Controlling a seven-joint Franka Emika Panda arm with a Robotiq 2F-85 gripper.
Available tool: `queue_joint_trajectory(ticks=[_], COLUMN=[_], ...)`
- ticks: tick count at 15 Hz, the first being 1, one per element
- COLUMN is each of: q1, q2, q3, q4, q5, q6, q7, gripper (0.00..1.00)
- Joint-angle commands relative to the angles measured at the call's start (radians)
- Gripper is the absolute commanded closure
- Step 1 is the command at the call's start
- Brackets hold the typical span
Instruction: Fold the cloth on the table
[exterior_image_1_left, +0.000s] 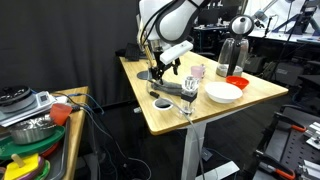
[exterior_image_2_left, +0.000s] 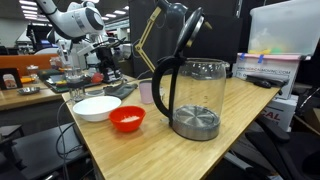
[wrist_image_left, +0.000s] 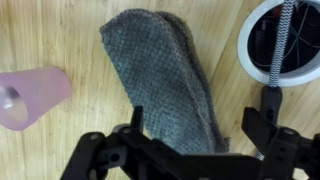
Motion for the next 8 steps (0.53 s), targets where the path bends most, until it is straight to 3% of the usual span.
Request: queue_joint_trajectory(ticks=[1,8], q1=[0.002,-0.004], q2=[-0.034,-0.084], q3=[0.003,0.004], q4=[-0.008,0.017], q5=[-0.023,-0.033], q6=[0.025,0.016], q7=[-0.039,-0.061], gripper=[0.0,0.0])
